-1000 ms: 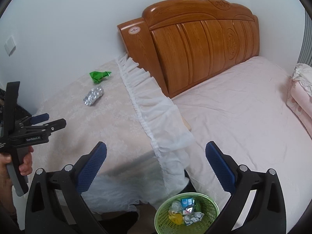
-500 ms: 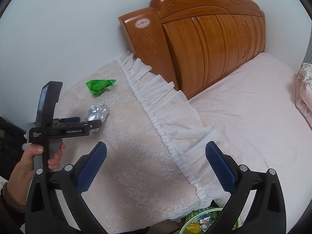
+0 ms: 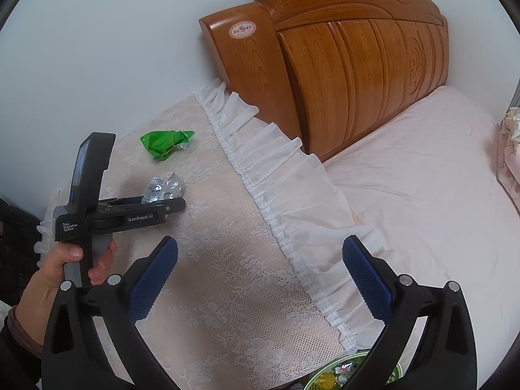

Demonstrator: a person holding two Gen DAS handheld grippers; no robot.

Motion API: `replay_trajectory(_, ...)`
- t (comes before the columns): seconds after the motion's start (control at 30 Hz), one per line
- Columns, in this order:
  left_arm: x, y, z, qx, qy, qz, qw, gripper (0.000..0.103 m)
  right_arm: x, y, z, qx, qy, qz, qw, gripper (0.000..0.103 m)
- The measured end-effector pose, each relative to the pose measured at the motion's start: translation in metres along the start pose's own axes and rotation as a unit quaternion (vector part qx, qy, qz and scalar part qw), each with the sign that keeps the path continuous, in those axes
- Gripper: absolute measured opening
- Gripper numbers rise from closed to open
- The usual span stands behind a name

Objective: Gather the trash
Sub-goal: 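Grasp the silver blister pack with the left gripper while the right gripper grasps the green wrapper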

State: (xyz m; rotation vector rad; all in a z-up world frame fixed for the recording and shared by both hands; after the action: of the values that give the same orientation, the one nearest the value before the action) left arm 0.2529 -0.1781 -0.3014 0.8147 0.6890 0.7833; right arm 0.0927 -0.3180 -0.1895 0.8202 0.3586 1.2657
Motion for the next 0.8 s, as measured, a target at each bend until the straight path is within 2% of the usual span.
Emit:
replay_trajectory(0.3,0.006,0.031,0.001,-0.042,-0.027,0.033,0.9982,0.059,0.015,-0.026,0.007,0.024,0.048,0.014,0.998,0.101)
replay_trajectory(0.4,0.018,0.049,0.003,-0.054,-0.03,0.048,0.997,0.059,0.028,-0.044,0.015,0.031,0.075,0.03,0.996,0.101)
replay_trajectory(0.47,0.029,0.061,0.003,-0.06,-0.032,0.061,0.9958,0.059,0.046,-0.064,0.026,0.036,0.114,0.047,0.992,0.101)
replay_trajectory(0.57,0.05,0.077,0.001,-0.065,-0.03,0.086,0.9938,0.059,0.074,-0.092,0.04,0.04,0.202,0.064,0.976,0.101)
replay_trajectory(0.7,0.076,0.096,-0.003,-0.074,-0.015,0.102,0.9919,0.06,0.117,-0.138,0.054,0.048,0.336,0.077,0.938,0.101)
replay_trajectory(0.8,0.09,0.101,-0.004,-0.076,-0.006,0.108,0.9912,0.06,0.141,-0.166,0.059,0.06,0.381,0.087,0.918,0.1)
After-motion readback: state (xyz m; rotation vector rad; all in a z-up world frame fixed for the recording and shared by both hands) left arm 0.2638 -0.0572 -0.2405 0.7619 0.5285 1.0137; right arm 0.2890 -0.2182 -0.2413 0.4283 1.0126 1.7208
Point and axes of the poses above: each gripper's, at about its wrist camera, not at the fingertips, and y roughly against the way its jaws point, x to its left, z to its top, the point moved 8 cm from there along -y, roughly the way its jaws point, and after that the axes turned 10 degrees about -x, right-handed, at the moved point
